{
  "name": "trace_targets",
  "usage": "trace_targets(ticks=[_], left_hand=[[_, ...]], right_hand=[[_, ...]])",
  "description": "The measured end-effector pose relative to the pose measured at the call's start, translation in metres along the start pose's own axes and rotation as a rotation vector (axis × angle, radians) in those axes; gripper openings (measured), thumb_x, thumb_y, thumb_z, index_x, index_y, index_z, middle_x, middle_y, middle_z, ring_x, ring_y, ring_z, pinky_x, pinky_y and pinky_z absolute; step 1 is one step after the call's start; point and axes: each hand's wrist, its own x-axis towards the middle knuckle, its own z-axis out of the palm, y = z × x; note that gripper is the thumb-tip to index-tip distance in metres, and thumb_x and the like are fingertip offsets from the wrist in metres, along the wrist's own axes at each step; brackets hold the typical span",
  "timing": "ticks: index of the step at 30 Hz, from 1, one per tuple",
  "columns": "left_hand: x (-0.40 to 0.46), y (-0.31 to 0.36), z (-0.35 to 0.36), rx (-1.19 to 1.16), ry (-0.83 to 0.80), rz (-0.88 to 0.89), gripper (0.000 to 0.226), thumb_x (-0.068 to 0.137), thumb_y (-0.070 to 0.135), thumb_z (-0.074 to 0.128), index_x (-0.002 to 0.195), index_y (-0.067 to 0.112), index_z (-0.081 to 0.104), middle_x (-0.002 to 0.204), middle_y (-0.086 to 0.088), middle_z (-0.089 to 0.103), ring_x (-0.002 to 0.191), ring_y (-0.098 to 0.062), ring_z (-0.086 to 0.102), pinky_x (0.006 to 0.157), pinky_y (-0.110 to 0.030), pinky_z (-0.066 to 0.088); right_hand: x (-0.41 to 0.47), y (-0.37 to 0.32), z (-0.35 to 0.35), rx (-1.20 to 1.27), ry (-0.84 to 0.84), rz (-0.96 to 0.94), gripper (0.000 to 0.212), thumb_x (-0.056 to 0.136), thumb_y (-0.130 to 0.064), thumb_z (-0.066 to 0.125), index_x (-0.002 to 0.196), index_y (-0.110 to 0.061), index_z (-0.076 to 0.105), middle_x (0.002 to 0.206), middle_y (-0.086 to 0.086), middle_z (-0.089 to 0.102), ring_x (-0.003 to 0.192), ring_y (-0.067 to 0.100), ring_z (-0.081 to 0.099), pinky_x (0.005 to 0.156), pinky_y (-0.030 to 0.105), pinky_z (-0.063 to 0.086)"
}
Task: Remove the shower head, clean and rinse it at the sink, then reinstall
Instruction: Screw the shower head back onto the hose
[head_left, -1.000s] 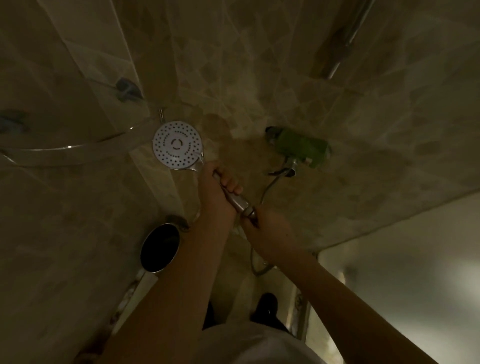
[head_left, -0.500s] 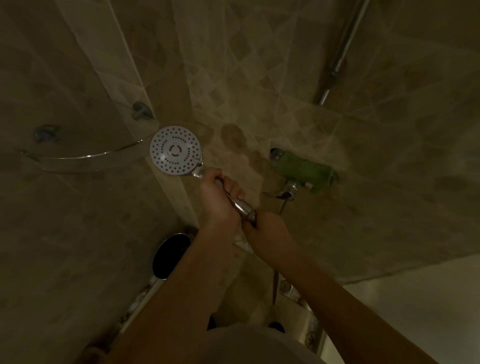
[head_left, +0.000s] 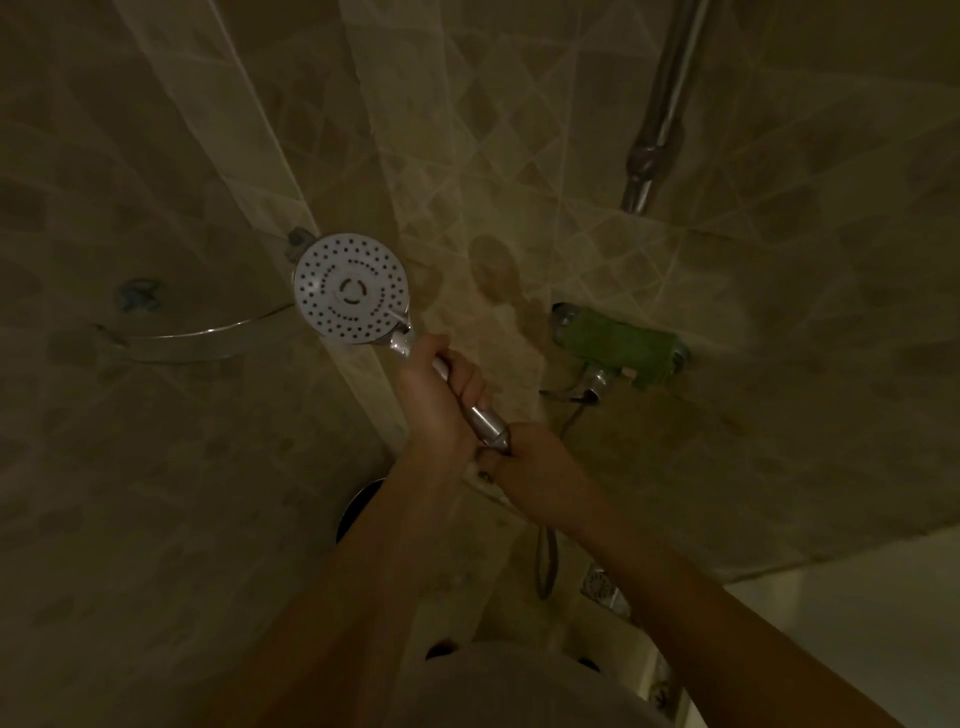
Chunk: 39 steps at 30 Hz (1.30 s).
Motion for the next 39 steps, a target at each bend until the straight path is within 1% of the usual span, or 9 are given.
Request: trace_targets(ticks=[5,11,15,16,20,23,27,35,39], left_hand=[[-0.001,0.002,-0.001,-0.041,-0.061,-0.041,0.046,0.094,0.041,0.06,0.052,0.025,0.053,0.045,0.006,0.036,0.036,-0.008,0.031,0.035,-0.021,0.028],[-0.002,-0.005,0.008,0.195,0.283,0.151,0.041,0.093,0.052,0.064,0.072,0.017,0.058,0.049,0.003,0.052,0.041,-0.012,0.05,0.044,-0.027,0.045],[-0.001,-0.005,0.017,0.159,0.445,0.185,0.047,0.098,0.041,0.062,0.119,-0.002,0.065,0.106,-0.025,0.073,0.092,-0.04,0.072,0.083,-0.052,0.061],[-0.001,-0.004,0.018,0.138,0.432,0.162,0.044,0.098,0.036,0.063,0.116,-0.004,0.065,0.101,-0.025,0.072,0.085,-0.039,0.072,0.079,-0.048,0.062],[-0.003,0.005,0.007,0.039,0.118,-0.111,0.043,0.09,0.016,0.061,0.05,0.02,0.048,0.045,0.004,0.037,0.032,-0.008,0.03,0.035,-0.02,0.026],[-0.005,0.011,-0.007,-0.159,-0.32,-0.259,0.043,0.087,0.017,0.06,0.048,0.021,0.041,0.037,0.006,0.033,0.027,-0.007,0.027,0.032,-0.02,0.019],[0.0,0.014,-0.006,-0.262,-0.569,-0.321,0.043,0.083,0.013,0.059,0.055,0.024,0.029,0.036,0.005,0.036,0.028,-0.008,0.031,0.032,-0.021,0.024],[0.01,0.006,0.008,0.042,0.038,-0.249,0.036,0.096,0.022,0.06,0.063,0.021,0.046,0.043,0.008,0.038,0.034,-0.007,0.034,0.037,-0.02,0.031],[0.004,-0.001,0.022,0.275,0.352,0.103,0.022,0.094,0.028,0.069,0.103,0.008,0.068,0.095,-0.019,0.071,0.088,-0.04,0.068,0.087,-0.047,0.057]], right_hand=[[-0.005,-0.004,-0.002,0.166,-0.068,0.105,0.028,0.084,-0.025,0.064,0.058,-0.022,0.054,0.05,-0.011,0.054,0.044,0.002,0.047,0.044,0.017,0.036],[-0.002,0.001,0.009,-0.16,0.138,0.005,0.02,0.092,-0.022,0.057,0.084,-0.006,0.065,0.079,0.011,0.065,0.067,0.021,0.056,0.058,0.029,0.035],[0.0,-0.001,0.008,-0.491,0.349,-0.085,0.021,0.093,-0.018,0.054,0.088,-0.001,0.063,0.087,0.018,0.067,0.075,0.033,0.062,0.059,0.031,0.033],[0.001,-0.001,0.007,-0.534,0.331,-0.082,0.021,0.094,-0.019,0.052,0.089,-0.001,0.063,0.087,0.018,0.067,0.078,0.034,0.063,0.059,0.032,0.036],[-0.002,-0.003,-0.004,-0.104,-0.031,0.036,0.018,0.092,-0.022,0.057,0.077,-0.014,0.06,0.066,0.004,0.059,0.06,0.022,0.056,0.052,0.027,0.036],[-0.011,-0.005,-0.016,0.613,-0.428,0.277,0.019,0.085,-0.024,0.066,0.074,-0.022,0.051,0.05,-0.006,0.038,0.038,0.008,0.032,0.036,0.017,0.026],[-0.012,-0.008,-0.018,0.741,-0.531,0.329,0.03,0.09,-0.015,0.061,0.069,-0.025,0.043,0.051,-0.005,0.03,0.037,0.005,0.022,0.034,0.014,0.019],[-0.002,-0.014,-0.003,0.037,-0.013,0.159,0.026,0.09,-0.026,0.056,0.069,-0.011,0.058,0.062,0.006,0.059,0.054,0.014,0.054,0.049,0.024,0.038],[0.004,-0.004,0.016,-0.374,0.2,0.106,0.029,0.094,-0.018,0.049,0.066,-0.014,0.044,0.074,0.009,0.059,0.069,0.021,0.055,0.059,0.028,0.035]])
